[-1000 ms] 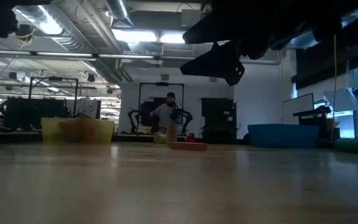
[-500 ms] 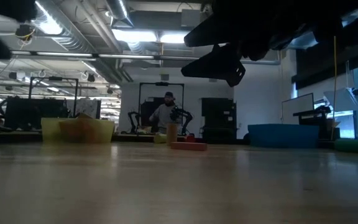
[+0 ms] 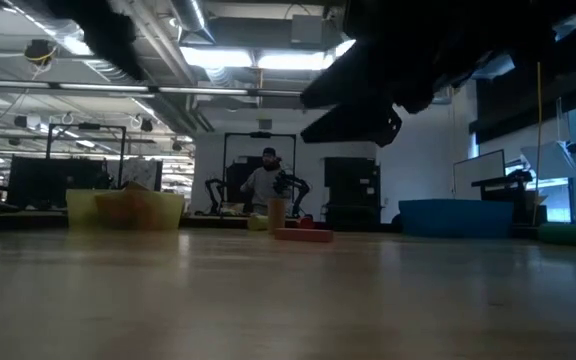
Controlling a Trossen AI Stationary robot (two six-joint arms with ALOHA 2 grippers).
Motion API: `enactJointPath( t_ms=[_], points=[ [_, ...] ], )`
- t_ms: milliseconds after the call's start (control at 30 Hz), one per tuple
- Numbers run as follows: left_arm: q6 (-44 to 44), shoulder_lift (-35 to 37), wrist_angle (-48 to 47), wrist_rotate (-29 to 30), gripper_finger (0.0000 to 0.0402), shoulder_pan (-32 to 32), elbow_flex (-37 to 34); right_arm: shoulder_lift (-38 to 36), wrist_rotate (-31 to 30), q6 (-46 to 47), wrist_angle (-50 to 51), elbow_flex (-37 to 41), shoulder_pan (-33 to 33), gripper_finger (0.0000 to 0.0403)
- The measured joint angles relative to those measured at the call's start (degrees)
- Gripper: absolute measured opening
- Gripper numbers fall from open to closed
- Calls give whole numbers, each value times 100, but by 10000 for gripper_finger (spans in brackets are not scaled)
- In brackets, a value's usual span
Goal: Sort blocks by size
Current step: Put the gray cylindrical block into the light orange bin
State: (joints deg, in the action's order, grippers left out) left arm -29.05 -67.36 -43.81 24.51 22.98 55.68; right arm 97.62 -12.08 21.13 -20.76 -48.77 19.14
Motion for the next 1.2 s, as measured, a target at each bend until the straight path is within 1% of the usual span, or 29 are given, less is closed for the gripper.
enactJointPath(
  t_ms=[67,167,300,433,533,733,867,1200],
  points=[
    [291,-83,357,283,210,-231,0,0,-167,42,135,0,0,289],
    [725,-271,983,410,210,-611,0,0,-394,121,405,0,0,289],
    [716,-612,1837,711,210,-1126,0,0,-726,195,883,0,0,289],
    [1017,-1069,2626,737,210,-1618,0,0,-971,264,1481,0,-2,289],
    [1085,-1473,3166,733,210,-1956,0,0,-1152,264,1903,0,-2,289],
    [977,-2264,4059,731,210,-2498,0,0,-1182,282,2352,0,-2,289],
    [925,-2711,4428,726,210,-2811,11,0,-1180,301,2436,0,-2,289],
    [180,-3457,4443,728,210,-3617,324,0,-1132,435,2438,0,-2,289]
  ],
)
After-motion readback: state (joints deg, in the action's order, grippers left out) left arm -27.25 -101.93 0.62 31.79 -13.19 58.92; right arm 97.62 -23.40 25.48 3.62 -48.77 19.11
